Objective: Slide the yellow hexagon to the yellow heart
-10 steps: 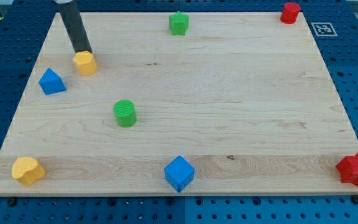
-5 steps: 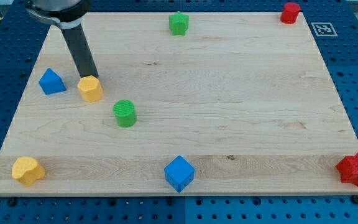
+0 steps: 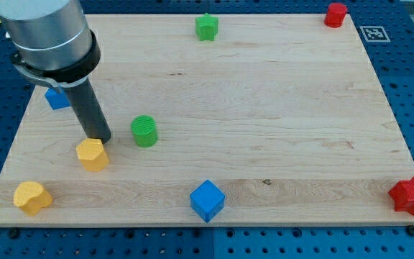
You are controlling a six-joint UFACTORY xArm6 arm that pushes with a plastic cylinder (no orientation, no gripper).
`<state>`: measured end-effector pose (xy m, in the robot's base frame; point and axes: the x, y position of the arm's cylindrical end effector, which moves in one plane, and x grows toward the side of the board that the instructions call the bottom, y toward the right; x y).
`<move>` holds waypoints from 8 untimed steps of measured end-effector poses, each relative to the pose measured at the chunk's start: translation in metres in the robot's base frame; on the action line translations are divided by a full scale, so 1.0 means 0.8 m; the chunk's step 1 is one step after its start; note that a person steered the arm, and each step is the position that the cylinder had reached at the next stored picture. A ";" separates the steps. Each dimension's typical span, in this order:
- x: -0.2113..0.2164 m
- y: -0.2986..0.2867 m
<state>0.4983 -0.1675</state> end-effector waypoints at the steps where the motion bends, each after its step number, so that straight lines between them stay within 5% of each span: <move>1: 0.000 0.011; 8: 0.052 0.014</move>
<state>0.5399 -0.1566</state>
